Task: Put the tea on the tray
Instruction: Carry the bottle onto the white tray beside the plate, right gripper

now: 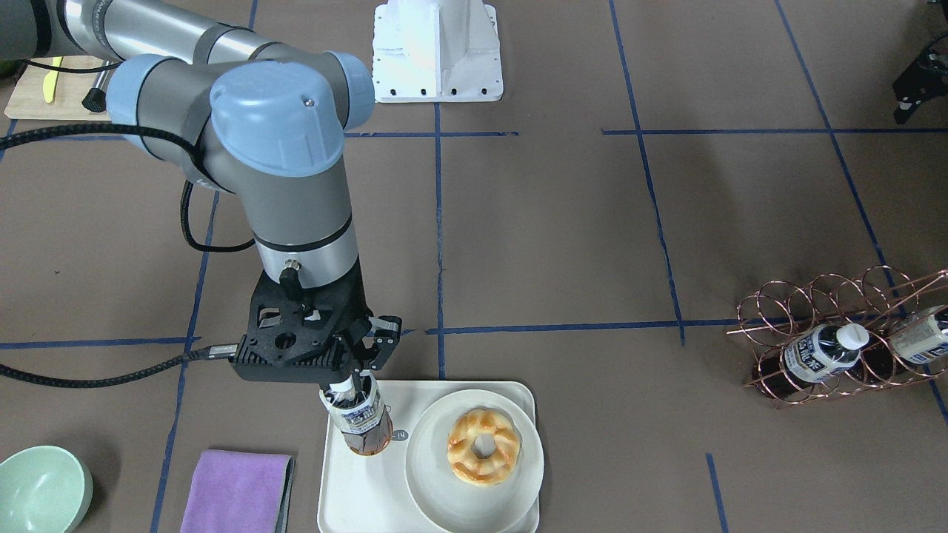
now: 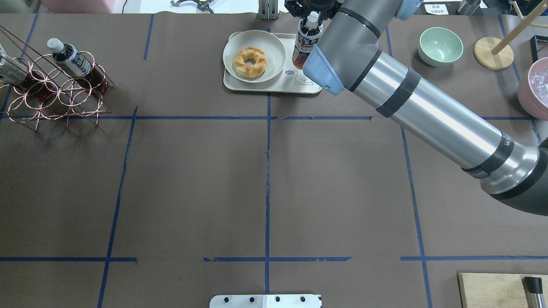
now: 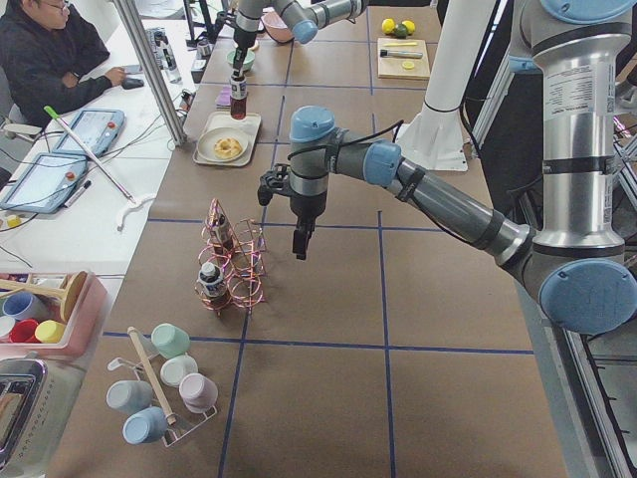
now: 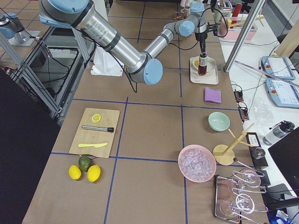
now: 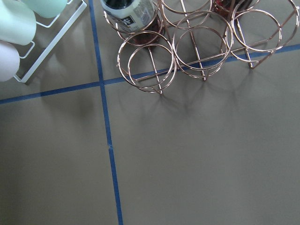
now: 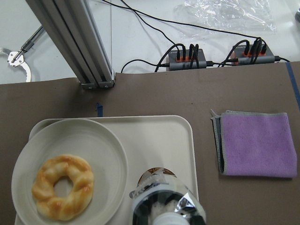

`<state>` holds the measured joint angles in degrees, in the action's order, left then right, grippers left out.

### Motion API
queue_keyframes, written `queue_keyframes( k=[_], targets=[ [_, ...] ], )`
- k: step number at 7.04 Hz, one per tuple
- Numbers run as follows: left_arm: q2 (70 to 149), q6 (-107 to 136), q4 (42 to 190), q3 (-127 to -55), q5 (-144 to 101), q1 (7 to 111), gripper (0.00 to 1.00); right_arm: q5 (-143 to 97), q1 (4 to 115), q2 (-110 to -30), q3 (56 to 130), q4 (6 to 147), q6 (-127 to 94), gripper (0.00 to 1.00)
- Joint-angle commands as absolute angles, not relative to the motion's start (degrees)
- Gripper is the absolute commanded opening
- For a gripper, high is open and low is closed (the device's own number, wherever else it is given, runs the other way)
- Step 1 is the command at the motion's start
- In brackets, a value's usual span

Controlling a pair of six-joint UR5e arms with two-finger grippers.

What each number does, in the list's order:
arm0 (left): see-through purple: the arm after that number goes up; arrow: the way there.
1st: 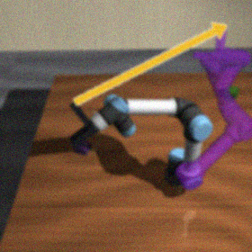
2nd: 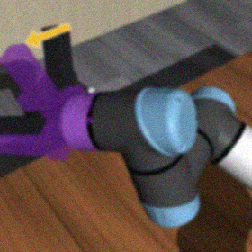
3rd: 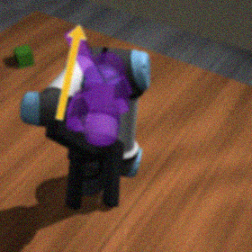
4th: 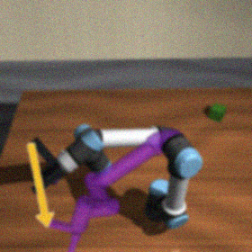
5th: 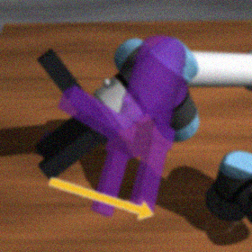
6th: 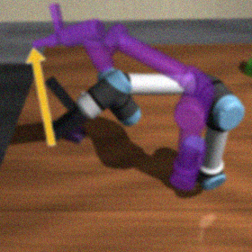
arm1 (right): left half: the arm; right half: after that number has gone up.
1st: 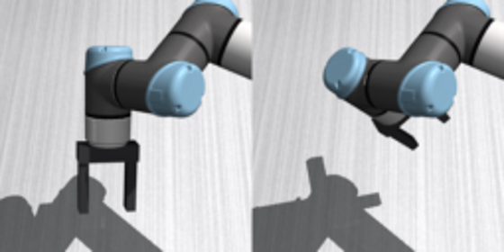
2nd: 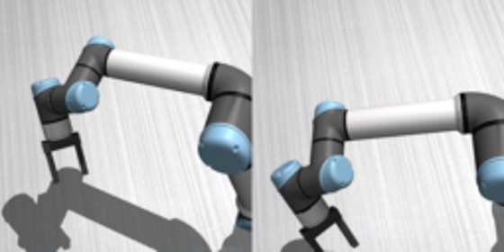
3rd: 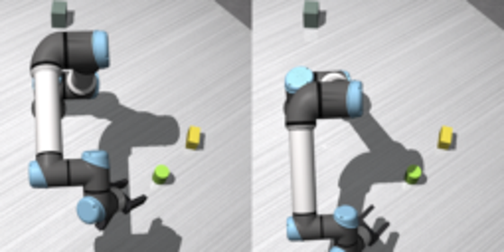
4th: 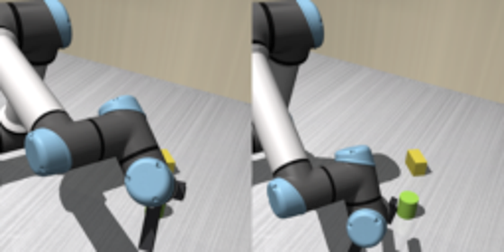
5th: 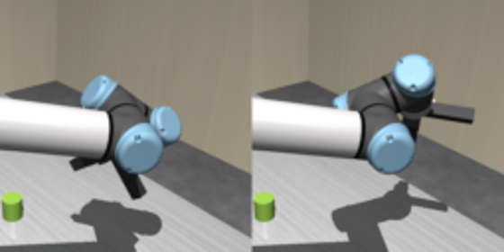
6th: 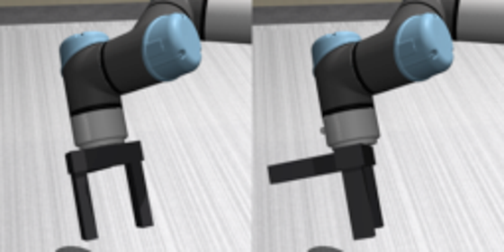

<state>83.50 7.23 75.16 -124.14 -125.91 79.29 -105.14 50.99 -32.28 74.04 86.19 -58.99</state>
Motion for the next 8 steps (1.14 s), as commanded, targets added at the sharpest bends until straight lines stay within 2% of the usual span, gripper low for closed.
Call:
queue_keyframes(
  k=[1, 6, 7, 8],
  targets=[
    [83.9, -6.2, 75.2, -116.6, -130.8, 87.1, 1.00, -105.6, 51.9, -31.9, 70.2, 81.3, -58.8, 0.00],
    [84.2, -6.9, 75.2, -116.2, -130.8, 87.8, 1.00, -107.8, 51.7, -32.2, 68.0, 81.0, -58.4, 0.00],
    [84.2, -6.9, 75.2, -116.1, -130.8, 87.8, 1.00, -107.7, 51.7, -32.3, 67.9, 81.0, -58.4, 0.04],
    [84.3, -6.9, 75.2, -116.1, -130.8, 87.8, 1.00, -107.8, 51.8, -32.3, 67.9, 81.0, -58.4, 0.29]
  ],
)
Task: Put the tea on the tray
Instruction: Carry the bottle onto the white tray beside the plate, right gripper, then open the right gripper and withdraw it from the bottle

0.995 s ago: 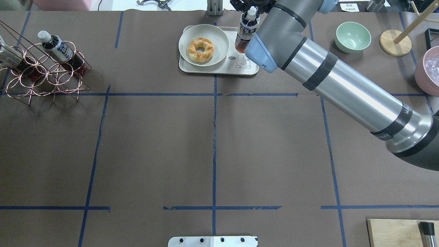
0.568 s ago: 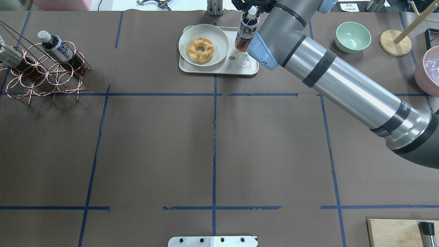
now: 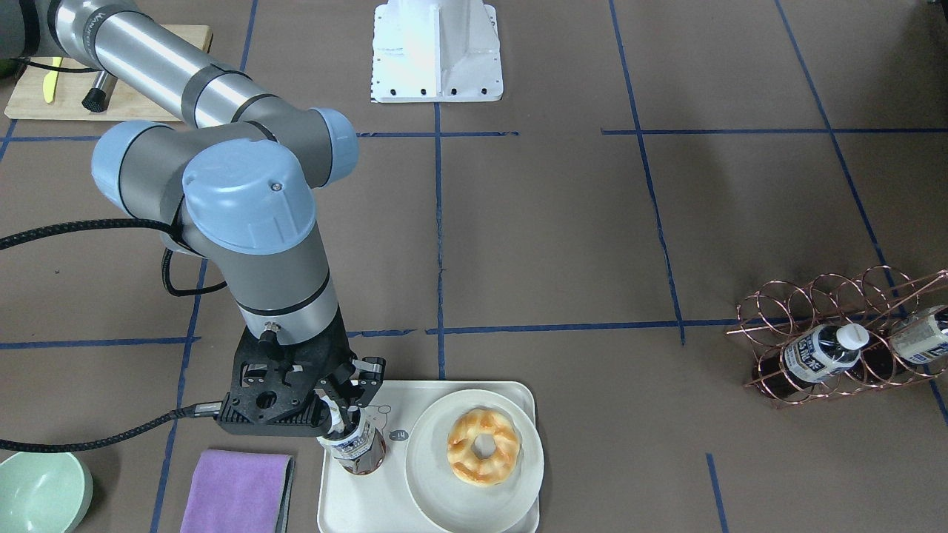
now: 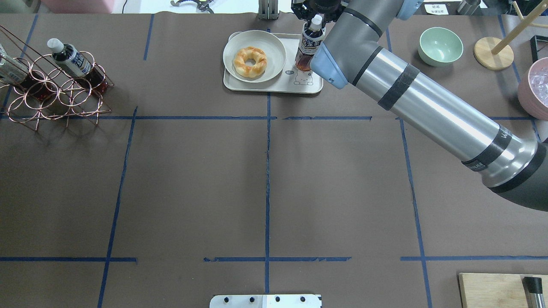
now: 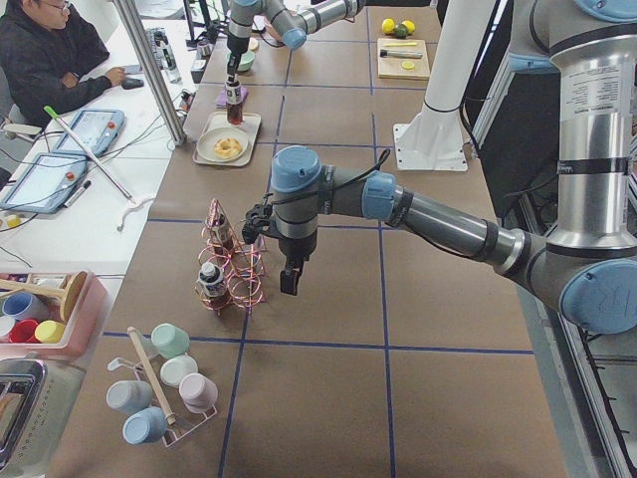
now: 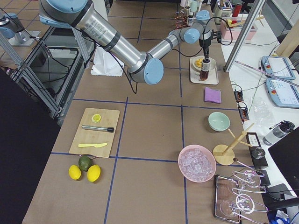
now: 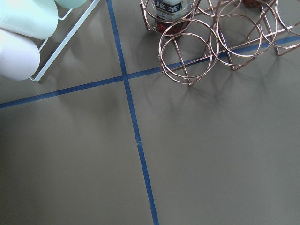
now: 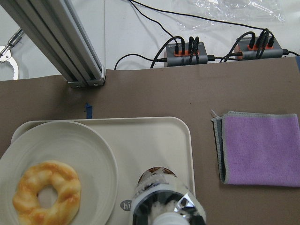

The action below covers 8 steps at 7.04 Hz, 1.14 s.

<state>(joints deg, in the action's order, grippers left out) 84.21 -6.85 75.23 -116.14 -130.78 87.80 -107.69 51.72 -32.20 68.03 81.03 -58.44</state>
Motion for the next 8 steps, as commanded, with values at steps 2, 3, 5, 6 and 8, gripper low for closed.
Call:
queue_keyframes(
  k=[2, 3, 5, 6, 8],
  targets=[
    [84.5, -6.9, 75.2, -116.1, -130.8, 87.9, 1.00, -107.9, 51.8, -32.3, 67.9, 81.0, -58.3, 0.99],
    [84.5, -6.9, 75.2, -116.1, -130.8, 87.9, 1.00, -108.4, 51.9, -32.2, 67.9, 81.0, -58.2, 1.00],
    [84.5, -6.9, 75.2, -116.1, -130.9, 87.9, 1.00, -116.0, 54.7, -31.9, 69.5, 81.7, -56.7, 1.00],
    [84.5, -6.9, 75.2, -116.0, -130.9, 87.9, 1.00, -119.3, 56.1, -32.3, 72.6, 83.2, -56.8, 1.00],
    [84.3, -6.9, 75.2, -115.9, -130.8, 87.9, 1.00, -120.6, 56.7, -37.8, 90.6, 99.5, -55.9, 1.00]
  ],
)
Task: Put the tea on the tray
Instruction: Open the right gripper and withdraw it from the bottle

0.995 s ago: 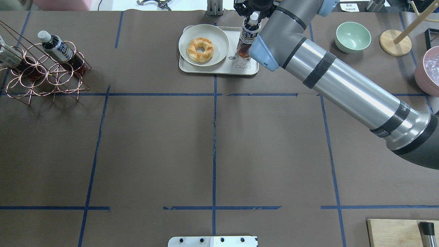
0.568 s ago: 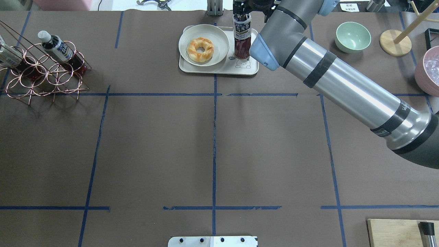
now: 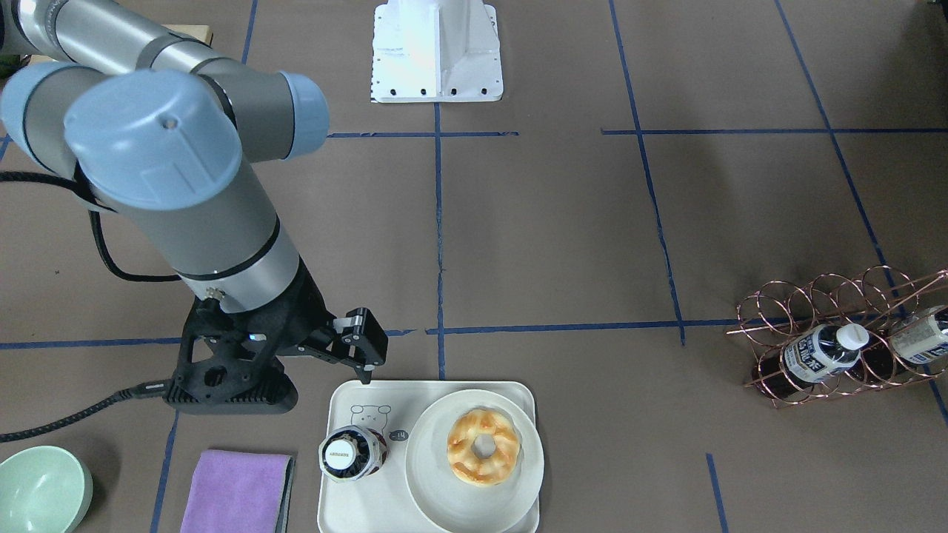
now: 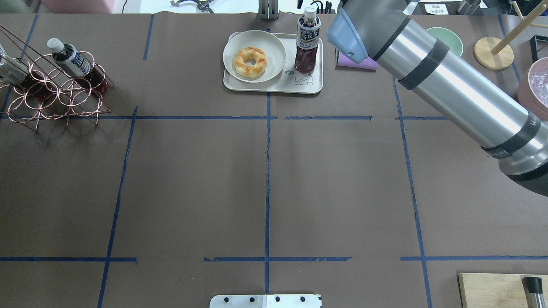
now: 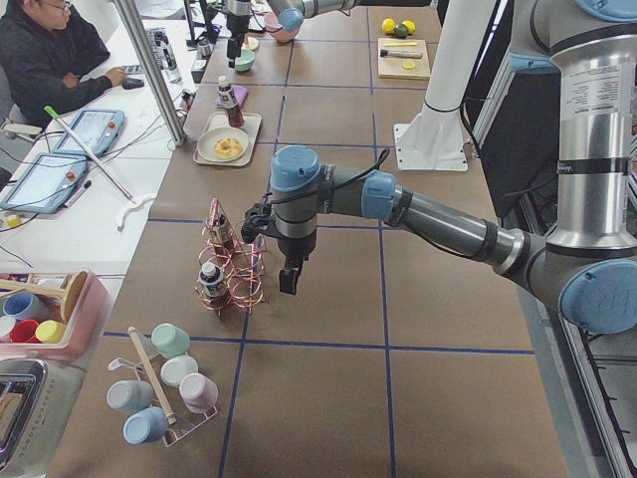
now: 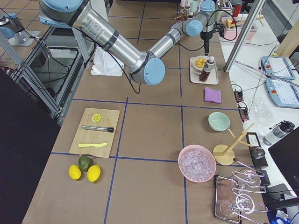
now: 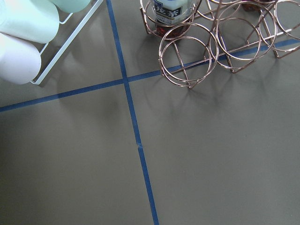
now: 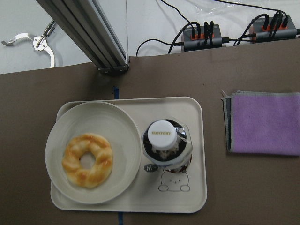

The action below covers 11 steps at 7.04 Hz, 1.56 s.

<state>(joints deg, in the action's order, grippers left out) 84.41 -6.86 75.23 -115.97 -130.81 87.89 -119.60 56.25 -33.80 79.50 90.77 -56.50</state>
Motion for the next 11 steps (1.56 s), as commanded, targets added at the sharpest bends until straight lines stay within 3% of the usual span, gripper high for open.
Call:
queue_keyframes(
  k=[1, 2, 4, 6, 8, 11],
  targets=[
    [84.1, -6.6, 75.0, -115.8, -130.9, 88.2, 1.00, -120.6, 56.7, -47.2, 104.2, 104.7, -51.7, 1.00],
    [83.9, -6.4, 74.6, -113.1, -133.4, 90.3, 1.00, -120.5, 57.6, -54.9, 112.2, 106.0, -47.1, 1.00],
    [83.8, -6.9, 75.4, -103.6, -136.8, 92.7, 1.00, -122.9, 61.2, -66.7, 119.3, 105.5, -37.4, 1.00],
    [83.2, -6.9, 81.4, -97.7, -136.8, 92.9, 1.00, -130.1, 69.6, -73.8, 119.4, 105.6, -24.7, 1.00],
    [83.2, -6.9, 83.0, -96.5, -136.8, 92.9, 1.00, -133.1, 78.1, -82.5, 118.0, 105.8, -7.6, 1.00],
    [83.2, -6.8, 83.0, -96.9, -136.9, 92.9, 1.00, -137.2, 92.0, -90.8, 106.5, 105.5, 18.3, 1.00]
  ],
)
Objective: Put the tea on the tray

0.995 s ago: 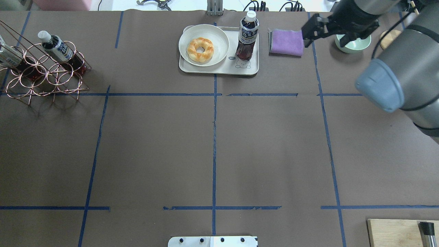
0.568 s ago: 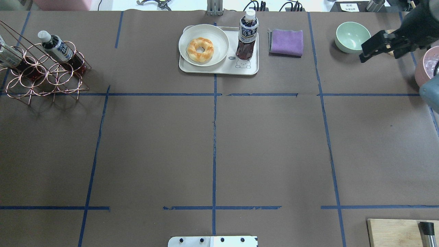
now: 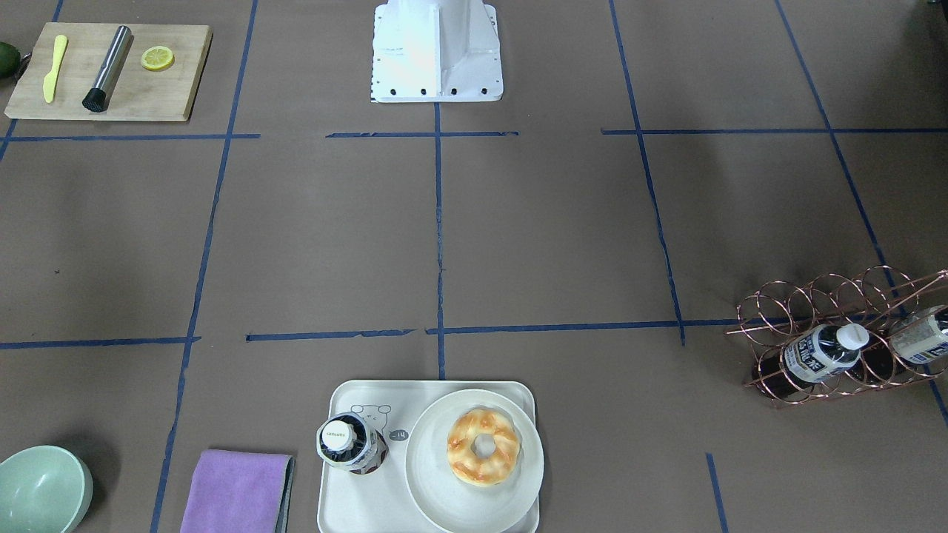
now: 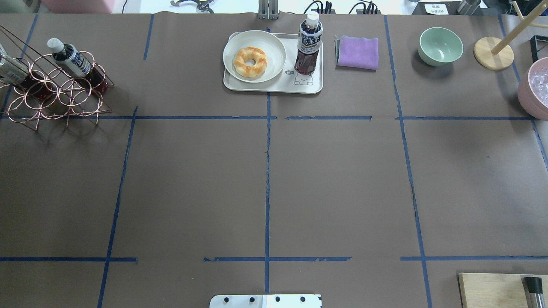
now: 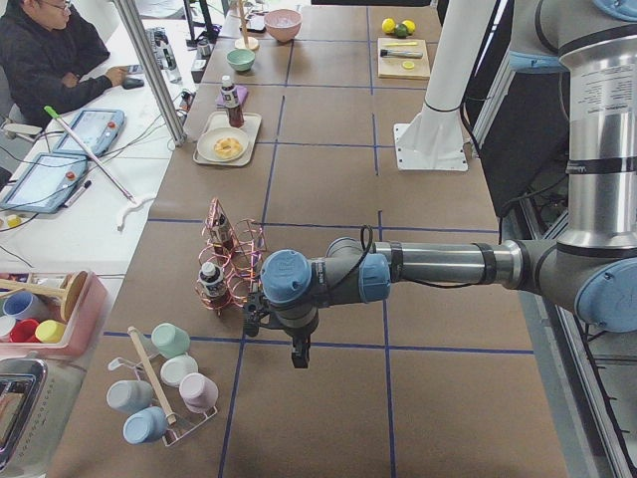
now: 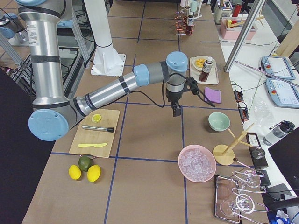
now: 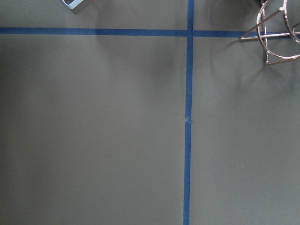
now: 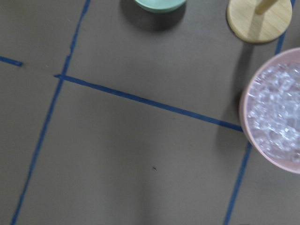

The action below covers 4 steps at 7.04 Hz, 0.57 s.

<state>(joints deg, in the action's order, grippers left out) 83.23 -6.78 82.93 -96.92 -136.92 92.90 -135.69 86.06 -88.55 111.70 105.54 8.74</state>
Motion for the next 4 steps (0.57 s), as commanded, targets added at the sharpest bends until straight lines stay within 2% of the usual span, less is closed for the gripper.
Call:
queue_keyframes(
  k=[1, 4],
  targets=[
    [83.2, -6.8, 83.0, -97.0, -136.9, 92.9, 1.00, -137.6, 94.6, -91.9, 102.2, 105.4, 19.7, 1.00],
    [83.2, -6.9, 83.0, -97.2, -136.9, 92.9, 1.00, -137.0, 94.8, -94.2, 95.2, 97.0, 18.8, 1.00]
  ],
)
